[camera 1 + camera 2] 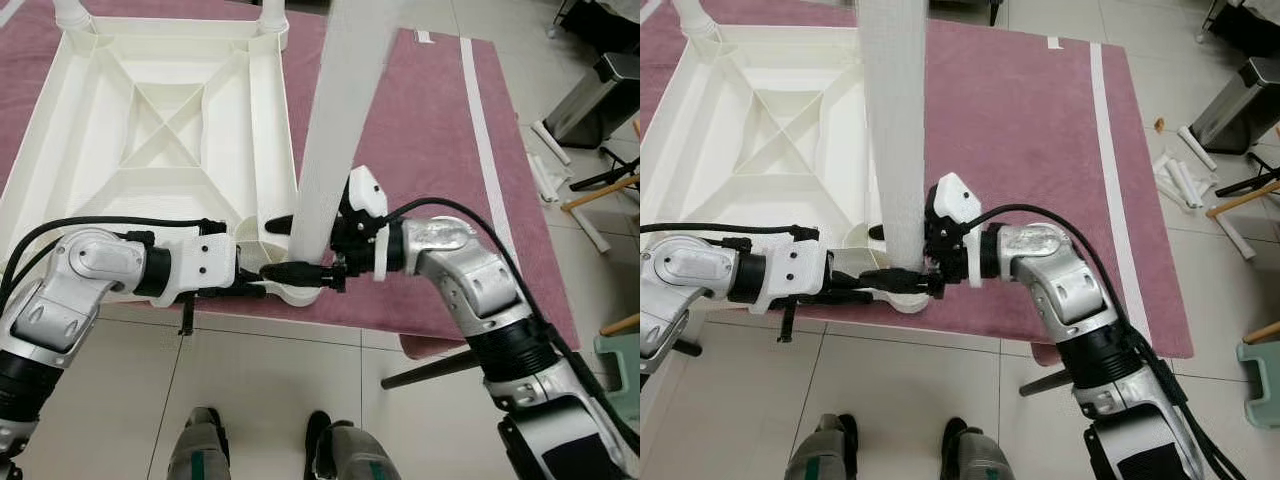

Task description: Building children table

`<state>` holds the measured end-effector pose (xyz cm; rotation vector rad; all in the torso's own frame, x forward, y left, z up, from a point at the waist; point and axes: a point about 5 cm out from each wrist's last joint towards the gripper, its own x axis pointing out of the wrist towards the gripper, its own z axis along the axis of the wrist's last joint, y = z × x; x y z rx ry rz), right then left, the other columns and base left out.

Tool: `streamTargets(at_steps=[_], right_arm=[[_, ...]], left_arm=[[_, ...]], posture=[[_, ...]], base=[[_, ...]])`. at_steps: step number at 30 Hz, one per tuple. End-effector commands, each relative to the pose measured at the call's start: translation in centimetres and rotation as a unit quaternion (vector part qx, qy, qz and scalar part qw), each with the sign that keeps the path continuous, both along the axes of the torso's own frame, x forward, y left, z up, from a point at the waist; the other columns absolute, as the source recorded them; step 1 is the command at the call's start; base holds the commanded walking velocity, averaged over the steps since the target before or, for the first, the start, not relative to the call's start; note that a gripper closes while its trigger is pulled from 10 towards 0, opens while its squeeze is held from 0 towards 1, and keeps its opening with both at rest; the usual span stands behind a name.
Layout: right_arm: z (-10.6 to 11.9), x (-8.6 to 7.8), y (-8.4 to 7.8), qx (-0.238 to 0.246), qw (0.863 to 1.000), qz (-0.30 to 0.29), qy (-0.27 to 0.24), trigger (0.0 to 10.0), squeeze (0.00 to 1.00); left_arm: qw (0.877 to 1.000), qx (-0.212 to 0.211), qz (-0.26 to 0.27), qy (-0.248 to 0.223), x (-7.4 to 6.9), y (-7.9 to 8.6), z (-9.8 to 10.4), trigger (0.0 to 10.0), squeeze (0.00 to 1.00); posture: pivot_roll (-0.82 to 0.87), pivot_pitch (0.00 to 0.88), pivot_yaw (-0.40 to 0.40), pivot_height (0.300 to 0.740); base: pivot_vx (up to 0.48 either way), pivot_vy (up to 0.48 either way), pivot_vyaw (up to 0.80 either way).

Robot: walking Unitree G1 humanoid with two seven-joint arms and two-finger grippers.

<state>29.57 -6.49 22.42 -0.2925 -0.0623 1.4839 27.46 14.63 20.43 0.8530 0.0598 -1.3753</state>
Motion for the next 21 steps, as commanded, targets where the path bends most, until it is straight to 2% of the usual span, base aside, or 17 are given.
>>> streamTargets(at_steps=[1, 4, 6, 7, 9, 12, 13, 14, 16, 17, 18, 19, 20, 21], right_arm=[[-0.4, -0.1, 0.7, -0.008, 1.000, 0.012, 0.007, 0.0, 0.00], [-0.7, 0.2, 0.9, -0.009, 1.000, -0.005, 0.011, 0.0, 0.00], [-1.4, 1.0, 1.1, -0.016, 0.997, -0.073, 0.009, 0.0, 0.00], [-1.4, 1.0, 1.1, -0.016, 0.997, -0.073, 0.009, 0.0, 0.00], [-1.9, 1.6, 1.1, -0.017, 0.991, -0.133, 0.007, 0.0, 0.00], [-2.1, 2.0, 1.1, -0.017, 0.986, -0.165, 0.009, 0.0, 0.00], [-2.4, 2.5, 1.0, -0.015, 0.977, -0.210, 0.013, 0.0, 0.00], [-2.4, 2.5, 1.0, -0.015, 0.977, -0.210, 0.013, 0.0, 0.00], [-3.0, 3.5, 0.8, -0.013, 0.950, -0.312, 0.017, 0.0, 0.00], [-3.0, 3.5, 0.8, -0.013, 0.950, -0.312, 0.017, 0.0, 0.00], [-3.2, 3.8, 0.8, -0.010, 0.940, -0.341, 0.024, 0.0, 0.00], [-3.2, 3.8, 0.8, -0.010, 0.940, -0.341, 0.024, 0.0, 0.00], [-3.3, 4.1, 0.8, -0.006, 0.927, -0.374, 0.026, 0.0, 0.00], [-3.3, 4.1, 0.8, -0.006, 0.927, -0.374, 0.026, 0.0, 0.00]], left_arm=[[0.998, -0.012, -0.047, -0.027, -0.9, -1.3, 1.3, 0.0, 0.00], [0.999, -0.022, -0.030, -0.030, -0.5, -1.6, 1.3, 0.0, 0.00], [0.999, -0.037, -0.004, -0.037, 0.6, -1.9, 1.5, 0.0, 0.00], [0.999, -0.037, -0.004, -0.037, 0.6, -1.9, 1.5, 0.0, 0.00], [0.998, -0.051, 0.015, -0.042, 1.6, -2.1, 1.9, 0.0, 0.00], [0.997, -0.058, 0.026, -0.047, 2.2, -2.2, 2.2, 0.0, 0.00], [0.996, -0.064, 0.040, -0.052, 3.0, -2.3, 2.4, 0.0, 0.00], [0.996, -0.064, 0.040, -0.052, 3.0, -2.3, 2.4, 0.0, 0.00], [0.994, -0.068, 0.063, -0.057, 4.4, -2.6, 2.7, 0.0, 0.00], [0.994, -0.068, 0.063, -0.057, 4.4, -2.6, 2.7, 0.0, 0.00], [0.994, -0.066, 0.068, -0.058, 4.8, -2.7, 2.7, 0.0, 0.00], [0.994, -0.066, 0.068, -0.058, 4.8, -2.7, 2.7, 0.0, 0.00], [0.993, -0.067, 0.078, -0.058, 5.4, -2.8, 2.7, 0.0, 0.00], [0.993, -0.067, 0.078, -0.058, 5.4, -2.8, 2.7, 0.0, 0.00]], posture=[[0.14, 0.220, -0.054, 0.740], [0.14, 0.223, -0.055, 0.740], [0.13, 0.221, -0.054, 0.740], [0.13, 0.221, -0.054, 0.740], [0.13, 0.221, -0.052, 0.740], [0.13, 0.219, -0.049, 0.740], [0.12, 0.217, -0.047, 0.740], [0.12, 0.217, -0.047, 0.740], [0.12, 0.216, -0.045, 0.740], [0.12, 0.216, -0.045, 0.740], [0.12, 0.216, -0.045, 0.740], [0.12, 0.216, -0.045, 0.740], [0.12, 0.212, -0.039, 0.740], [0.12, 0.212, -0.039, 0.740]], base=[[0.000, 0.000, 0.00], [0.000, 0.000, 0.00], [0.000, 0.000, 0.00], [0.000, 0.000, 0.00], [0.000, 0.000, 0.00], [0.000, 0.000, 0.00], [0.000, 0.000, 0.00], [0.000, 0.000, 0.00], [0.000, 0.000, 0.00], [0.000, 0.000, 0.00], [0.000, 0.000, 0.00], [0.000, 0.000, 0.00], [0.000, 0.000, 0.00], [0.000, 0.000, 0.00]])
